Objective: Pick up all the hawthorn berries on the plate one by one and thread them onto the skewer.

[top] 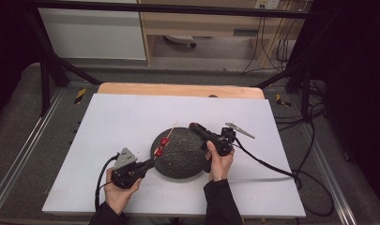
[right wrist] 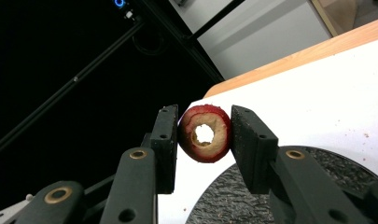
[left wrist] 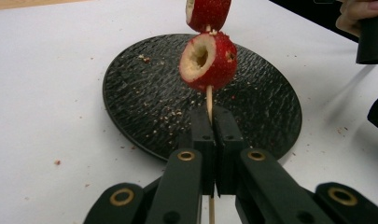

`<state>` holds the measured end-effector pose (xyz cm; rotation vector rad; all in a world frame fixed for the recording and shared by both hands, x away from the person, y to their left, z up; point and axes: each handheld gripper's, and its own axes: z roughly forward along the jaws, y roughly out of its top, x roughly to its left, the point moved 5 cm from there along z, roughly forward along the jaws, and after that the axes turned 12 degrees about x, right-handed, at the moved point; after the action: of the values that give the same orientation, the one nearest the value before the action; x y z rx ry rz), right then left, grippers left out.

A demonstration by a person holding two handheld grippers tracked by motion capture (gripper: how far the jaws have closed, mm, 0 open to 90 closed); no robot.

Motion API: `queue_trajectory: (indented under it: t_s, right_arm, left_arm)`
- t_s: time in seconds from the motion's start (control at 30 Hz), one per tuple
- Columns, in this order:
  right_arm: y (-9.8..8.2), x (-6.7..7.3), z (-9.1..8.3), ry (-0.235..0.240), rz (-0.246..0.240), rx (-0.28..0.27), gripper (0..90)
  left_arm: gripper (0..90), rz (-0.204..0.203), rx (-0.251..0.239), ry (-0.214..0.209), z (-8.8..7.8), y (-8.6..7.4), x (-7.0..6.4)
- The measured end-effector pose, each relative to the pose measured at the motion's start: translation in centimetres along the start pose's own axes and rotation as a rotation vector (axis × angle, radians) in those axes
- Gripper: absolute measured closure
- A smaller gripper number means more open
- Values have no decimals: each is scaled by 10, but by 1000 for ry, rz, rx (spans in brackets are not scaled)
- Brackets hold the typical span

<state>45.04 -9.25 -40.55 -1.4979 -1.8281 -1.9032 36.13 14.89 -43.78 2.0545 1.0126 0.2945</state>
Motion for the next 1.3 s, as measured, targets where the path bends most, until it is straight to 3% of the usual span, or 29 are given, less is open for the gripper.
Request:
queue_trajectory:
  t_s: [0.7,1.3]
  right_arm:
    - [17,-1,-1,23,21,-128,635]
    - [20,-1,0,54,52,-172,634]
  left_arm:
    - [885,-10,-12,-39,15,6,-27]
    - [885,-12,-18,-57,25,9,-38]
